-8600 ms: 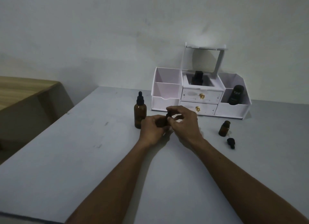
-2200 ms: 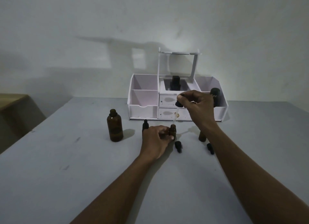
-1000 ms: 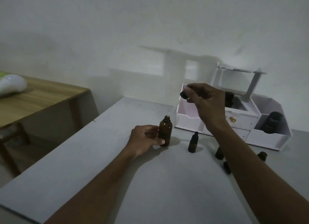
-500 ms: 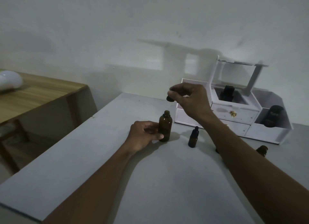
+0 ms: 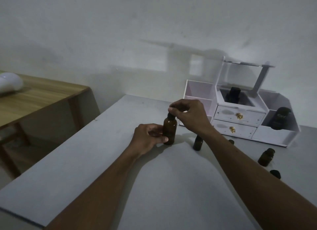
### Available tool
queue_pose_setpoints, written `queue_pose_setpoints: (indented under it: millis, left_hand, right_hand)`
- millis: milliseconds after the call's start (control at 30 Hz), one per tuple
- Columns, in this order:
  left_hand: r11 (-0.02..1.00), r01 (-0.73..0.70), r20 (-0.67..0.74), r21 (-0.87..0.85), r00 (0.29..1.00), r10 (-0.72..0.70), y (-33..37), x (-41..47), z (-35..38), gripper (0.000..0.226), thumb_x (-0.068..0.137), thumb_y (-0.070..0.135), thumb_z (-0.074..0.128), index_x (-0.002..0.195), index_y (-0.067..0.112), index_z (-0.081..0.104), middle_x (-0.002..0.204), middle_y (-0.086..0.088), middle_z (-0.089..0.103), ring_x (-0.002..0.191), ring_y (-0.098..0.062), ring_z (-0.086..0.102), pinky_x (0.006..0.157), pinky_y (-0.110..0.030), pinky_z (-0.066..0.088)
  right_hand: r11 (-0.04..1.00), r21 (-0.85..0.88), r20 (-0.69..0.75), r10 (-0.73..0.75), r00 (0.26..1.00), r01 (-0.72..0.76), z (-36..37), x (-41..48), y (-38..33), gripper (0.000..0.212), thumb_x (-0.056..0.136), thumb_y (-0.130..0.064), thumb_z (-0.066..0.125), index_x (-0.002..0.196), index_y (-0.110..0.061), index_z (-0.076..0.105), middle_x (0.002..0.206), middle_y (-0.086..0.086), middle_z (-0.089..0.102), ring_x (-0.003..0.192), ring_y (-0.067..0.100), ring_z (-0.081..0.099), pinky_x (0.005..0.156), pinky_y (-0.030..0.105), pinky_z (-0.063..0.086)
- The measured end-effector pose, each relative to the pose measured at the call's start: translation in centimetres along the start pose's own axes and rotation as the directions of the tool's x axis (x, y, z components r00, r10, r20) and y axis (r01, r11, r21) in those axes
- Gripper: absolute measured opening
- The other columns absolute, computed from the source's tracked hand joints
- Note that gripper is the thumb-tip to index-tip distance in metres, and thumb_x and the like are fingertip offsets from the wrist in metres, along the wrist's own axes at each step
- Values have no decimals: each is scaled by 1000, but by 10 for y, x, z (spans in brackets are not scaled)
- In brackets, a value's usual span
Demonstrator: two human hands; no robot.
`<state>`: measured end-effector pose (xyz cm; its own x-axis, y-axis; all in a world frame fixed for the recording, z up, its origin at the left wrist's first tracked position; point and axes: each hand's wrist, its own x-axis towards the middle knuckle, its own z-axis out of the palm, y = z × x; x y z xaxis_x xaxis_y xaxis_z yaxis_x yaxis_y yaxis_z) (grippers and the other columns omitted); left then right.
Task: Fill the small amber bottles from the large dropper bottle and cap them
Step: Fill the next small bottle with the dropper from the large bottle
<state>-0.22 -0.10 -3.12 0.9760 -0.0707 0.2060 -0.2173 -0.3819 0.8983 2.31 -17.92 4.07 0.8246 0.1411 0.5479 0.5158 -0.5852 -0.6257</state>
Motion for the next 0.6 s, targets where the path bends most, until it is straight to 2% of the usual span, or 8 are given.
queue_pose_setpoints:
  millis: [333,467,600]
  left_hand:
    - [1000,27,-7,16,1000,-26,0,0,0,47,69,23,87,114,20,73,108,5,74,95,-9,71,96,-38,53]
    - [1000,22,-5,10,1000,-22,-1,1,1,48,68,23,88,113,20,73,107,5,74,95,-10,71,96,-41,53]
    - [999,36,-11,-4,999,-36,0,0,1,46,69,19,87,113,20,73,108,4,74,96,-10,71,97,-41,53]
  right_hand:
    - [999,-11,-29,49,998,-49,3,7,-2,12,85,-18,76,93,-11,78,81,-1,74,63,-2,65,63,7,51]
    - [998,-21,-33,55,998,-56,3,7,-5,13,85,-19,76,93,-10,78,82,1,75,65,0,66,69,16,56]
    - [999,14,-42,42,998,-41,-2,6,-12,10,86,-20,76,92,-12,78,74,-11,70,63,-11,65,64,2,48]
